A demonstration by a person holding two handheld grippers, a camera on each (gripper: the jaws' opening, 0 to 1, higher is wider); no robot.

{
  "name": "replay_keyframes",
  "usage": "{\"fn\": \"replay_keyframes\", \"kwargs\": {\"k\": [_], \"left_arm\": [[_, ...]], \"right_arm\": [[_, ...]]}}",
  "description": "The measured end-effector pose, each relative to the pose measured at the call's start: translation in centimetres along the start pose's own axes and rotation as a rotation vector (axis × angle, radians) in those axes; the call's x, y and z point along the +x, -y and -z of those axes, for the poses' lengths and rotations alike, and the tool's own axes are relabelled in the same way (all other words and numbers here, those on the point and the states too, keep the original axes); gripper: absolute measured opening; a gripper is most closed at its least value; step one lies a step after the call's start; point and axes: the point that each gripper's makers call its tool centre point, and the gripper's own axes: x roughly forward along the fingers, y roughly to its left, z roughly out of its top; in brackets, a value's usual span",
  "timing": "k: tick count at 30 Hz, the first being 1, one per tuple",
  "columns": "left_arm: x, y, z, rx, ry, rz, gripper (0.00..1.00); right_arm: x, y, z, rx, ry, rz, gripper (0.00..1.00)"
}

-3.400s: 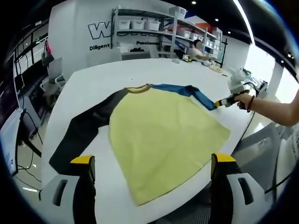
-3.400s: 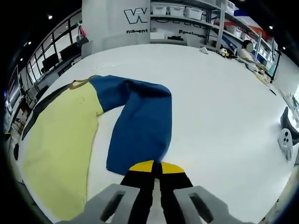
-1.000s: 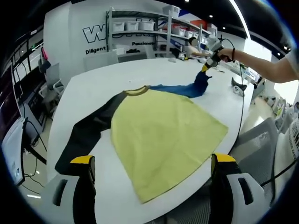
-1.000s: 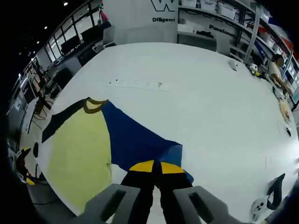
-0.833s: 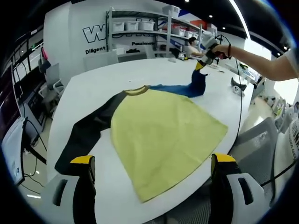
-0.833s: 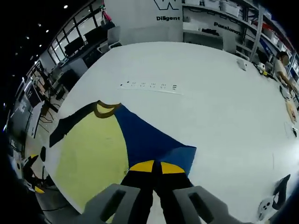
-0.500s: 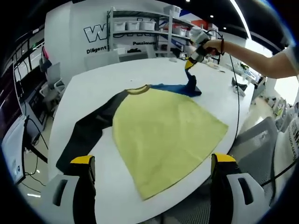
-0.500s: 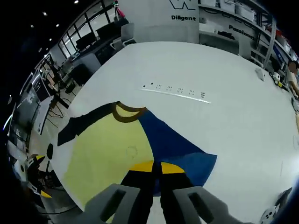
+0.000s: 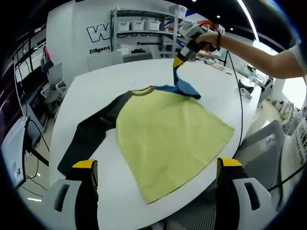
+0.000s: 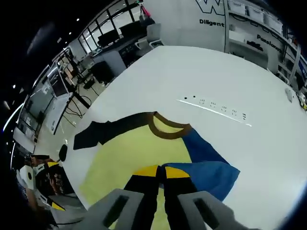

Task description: Fold the garment on the visible template until the final outline fits inside the template.

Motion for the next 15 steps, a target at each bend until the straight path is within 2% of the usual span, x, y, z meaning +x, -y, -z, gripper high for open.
{"fn": "replay_keyframes", "kwargs": {"k": [2,9,10,13,15], "left_arm": [[0.0,-0.1,-0.1,0.001,0.002,0.000,0.99],[0.1,0.0,-0.2,0.006,-0.001,0.007,0.99],[0.3,-0.1,0.0,0.009,-0.013,0.010,0.99],[0.4,-0.1,0.2,0.013,-0.027,0.014,0.99],[0.6,-0.6,0.2,0.010,-0.032,0.012,0.99]], "right_arm": [[0.6,-1.2,-0.3,-0.013,-0.002,-0.014,0.00],[1.6,-2.6,-0.5,-0.033,-0.011,-0.023,0.00],[2.5,-3.9,-0.7,-0.051,-0.016,-0.036,0.00],[3.9,-5.8,-1.2,-0.080,-0.019,-0.044,0.00],[4.4,-6.4,-1.4,-0.085,-0.021,-0.048,0.00]]}}
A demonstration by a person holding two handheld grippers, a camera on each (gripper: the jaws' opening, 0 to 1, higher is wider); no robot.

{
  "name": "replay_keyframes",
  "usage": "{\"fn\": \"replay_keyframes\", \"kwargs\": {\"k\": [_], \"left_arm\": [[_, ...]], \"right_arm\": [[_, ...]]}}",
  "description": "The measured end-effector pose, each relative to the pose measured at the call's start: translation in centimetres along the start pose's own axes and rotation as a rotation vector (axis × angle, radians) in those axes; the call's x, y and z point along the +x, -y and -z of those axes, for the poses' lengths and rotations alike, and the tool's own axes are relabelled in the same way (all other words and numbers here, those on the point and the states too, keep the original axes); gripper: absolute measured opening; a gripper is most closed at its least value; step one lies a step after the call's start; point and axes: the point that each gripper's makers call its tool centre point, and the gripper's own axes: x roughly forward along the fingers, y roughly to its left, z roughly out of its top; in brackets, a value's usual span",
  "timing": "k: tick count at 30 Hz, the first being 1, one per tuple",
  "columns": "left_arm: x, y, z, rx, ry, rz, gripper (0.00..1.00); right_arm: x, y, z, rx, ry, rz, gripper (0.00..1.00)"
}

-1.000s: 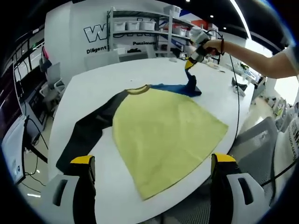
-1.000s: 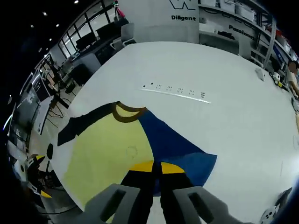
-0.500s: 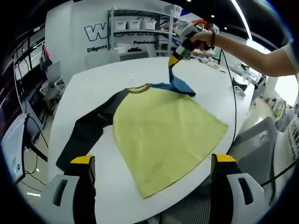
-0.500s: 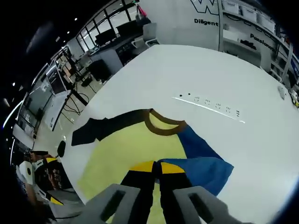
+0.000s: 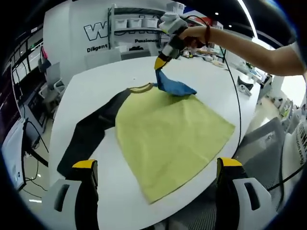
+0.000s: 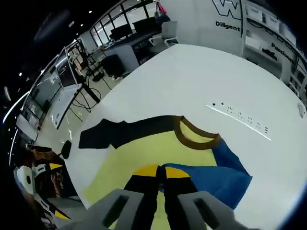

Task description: Fold the garment on the visible template until the final outline fits inside the template.

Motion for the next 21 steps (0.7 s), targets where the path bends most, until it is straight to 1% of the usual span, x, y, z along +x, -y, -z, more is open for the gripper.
{"fn": "replay_keyframes", "kwargs": {"k": [3,6,7,11,13,15,17,21], "left_arm": [[0.0,-0.4,0.1,0.002,-0.009,-0.009,0.99],[0.0,-0.6,0.1,-0.004,-0.005,-0.008,0.99],[0.0,-0.6,0.2,-0.007,-0.008,-0.007,0.99],[0.1,-0.9,0.5,-0.012,-0.020,-0.014,0.99],[0.2,-1.1,0.8,-0.019,-0.028,-0.015,0.99],[0.3,-1.2,1.0,-0.020,-0.036,-0.015,0.99],[0.4,-1.3,1.2,-0.020,-0.045,-0.017,0.99],[0.5,-1.3,1.0,-0.024,-0.040,-0.013,0.99]], "right_arm": [[1.3,-1.1,-0.5,0.004,-0.004,-0.026,0.00],[2.2,-2.3,-0.2,-0.007,-0.006,-0.044,0.00],[3.3,-2.8,0.4,-0.014,-0.028,-0.048,0.00],[5.4,-3.5,1.5,-0.026,-0.036,-0.049,0.00],[6.4,-4.2,1.9,-0.069,-0.032,-0.057,0.00],[7.1,-4.6,2.4,-0.078,-0.047,-0.064,0.00],[7.8,-5.0,2.5,-0.082,-0.047,-0.078,0.00],[8.9,-5.0,2.3,-0.090,-0.033,-0.083,0.00]]}}
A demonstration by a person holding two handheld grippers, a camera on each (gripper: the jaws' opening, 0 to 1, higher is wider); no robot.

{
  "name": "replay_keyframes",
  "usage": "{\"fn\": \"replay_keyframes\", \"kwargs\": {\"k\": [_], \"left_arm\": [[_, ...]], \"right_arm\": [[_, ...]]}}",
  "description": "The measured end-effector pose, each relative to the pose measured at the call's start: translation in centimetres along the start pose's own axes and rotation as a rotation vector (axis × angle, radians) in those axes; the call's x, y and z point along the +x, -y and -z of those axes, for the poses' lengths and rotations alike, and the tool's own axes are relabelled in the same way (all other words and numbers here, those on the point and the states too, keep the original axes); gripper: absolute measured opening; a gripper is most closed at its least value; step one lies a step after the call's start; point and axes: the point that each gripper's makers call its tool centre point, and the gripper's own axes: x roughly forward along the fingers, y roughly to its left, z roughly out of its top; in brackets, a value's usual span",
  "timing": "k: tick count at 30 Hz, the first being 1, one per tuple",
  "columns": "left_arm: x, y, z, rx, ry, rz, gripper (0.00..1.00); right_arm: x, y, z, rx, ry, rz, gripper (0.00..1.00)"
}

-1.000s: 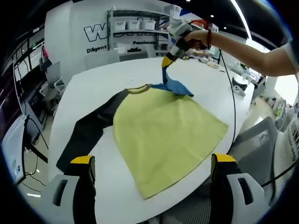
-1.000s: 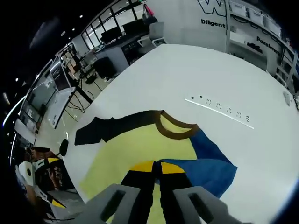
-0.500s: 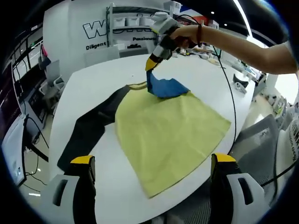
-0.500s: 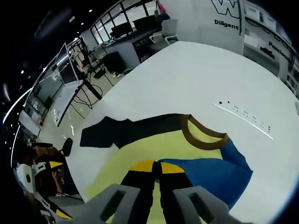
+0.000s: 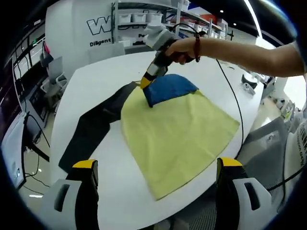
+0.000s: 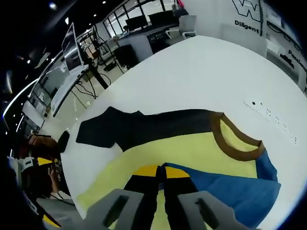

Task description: Fold the garment on the visible template until the final outline fits inside the template.

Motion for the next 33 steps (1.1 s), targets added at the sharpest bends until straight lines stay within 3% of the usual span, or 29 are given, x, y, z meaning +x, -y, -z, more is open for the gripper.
{"fn": "replay_keyframes", "kwargs": {"k": [6,7,17,23,25,28,33], "left_arm": [[0.2,-0.1,0.4,0.004,-0.020,0.002,0.99],[0.2,-0.1,0.4,0.005,-0.019,0.001,0.99],[-0.3,-0.4,0.4,-0.007,-0.013,-0.009,0.99],[-0.5,-0.4,0.4,-0.010,-0.004,-0.015,0.99],[-0.5,-0.3,0.3,-0.008,0.001,-0.015,0.99],[-0.6,0.0,0.0,-0.006,0.009,-0.012,0.99],[-0.4,0.3,-0.4,0.005,0.015,-0.009,0.99]], "right_arm": [[1.2,-0.2,0.0,-0.032,0.003,-0.018,0.00],[1.5,0.1,0.0,-0.078,0.007,-0.011,0.00],[2.6,-2.1,0.3,-0.068,0.017,-0.094,0.08],[0.7,-1.7,-2.0,-0.073,0.161,-0.116,0.13],[-0.3,-0.9,-1.9,-0.079,0.173,-0.092,0.18],[-2.2,0.6,-1.8,-0.149,0.247,-0.049,0.22],[-3.6,3.2,-0.3,-0.121,0.261,-0.002,0.24]]}}
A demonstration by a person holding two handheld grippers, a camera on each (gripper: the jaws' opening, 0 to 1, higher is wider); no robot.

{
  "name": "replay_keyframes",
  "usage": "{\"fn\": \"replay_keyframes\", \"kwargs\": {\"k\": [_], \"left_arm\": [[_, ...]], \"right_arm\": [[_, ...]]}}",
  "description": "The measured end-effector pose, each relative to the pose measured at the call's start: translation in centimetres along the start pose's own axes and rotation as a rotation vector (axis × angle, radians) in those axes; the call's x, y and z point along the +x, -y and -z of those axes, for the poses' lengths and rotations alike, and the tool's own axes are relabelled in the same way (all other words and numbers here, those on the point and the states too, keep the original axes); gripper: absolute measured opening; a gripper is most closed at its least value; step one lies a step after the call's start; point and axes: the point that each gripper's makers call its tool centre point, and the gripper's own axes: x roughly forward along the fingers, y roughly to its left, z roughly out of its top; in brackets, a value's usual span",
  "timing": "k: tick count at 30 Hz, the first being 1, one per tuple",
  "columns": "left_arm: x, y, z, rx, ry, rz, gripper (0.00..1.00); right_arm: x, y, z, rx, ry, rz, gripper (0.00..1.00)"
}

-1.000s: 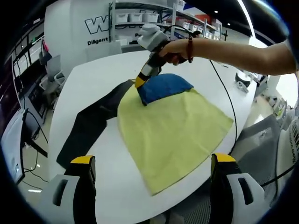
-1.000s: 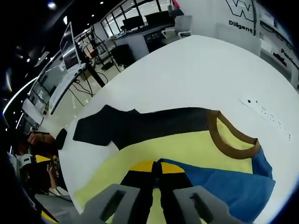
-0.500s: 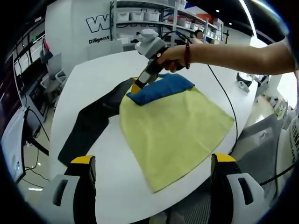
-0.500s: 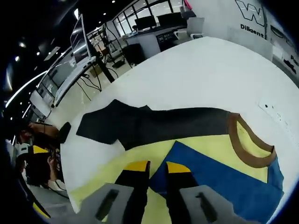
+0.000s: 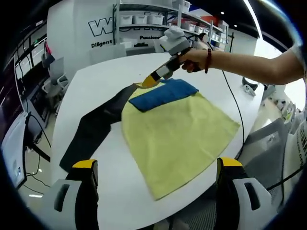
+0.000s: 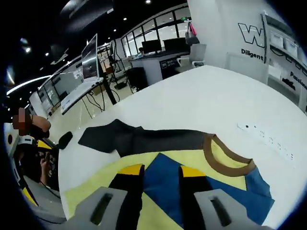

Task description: Fold the garment on the visible template until the final outline fits inside the template.

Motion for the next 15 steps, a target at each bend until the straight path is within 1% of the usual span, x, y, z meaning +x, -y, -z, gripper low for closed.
{"fn": "replay_keyframes", "kwargs": {"k": [4,6,8,15], "left_arm": [[0.1,0.4,-0.6,0.004,0.018,0.008,0.99],[0.2,0.6,-0.7,0.007,0.021,0.011,0.99],[0.3,0.6,-0.7,0.008,0.019,0.009,0.99],[0.2,0.5,-1.0,-0.003,0.033,0.002,0.99]], "right_arm": [[-1.4,1.7,0.8,0.015,0.020,0.027,0.28],[-2.1,2.4,1.0,0.001,0.042,0.052,0.31],[-2.9,2.9,1.4,-0.023,0.052,0.074,0.33],[-5.1,4.1,2.5,-0.017,0.083,0.118,0.39]]}}
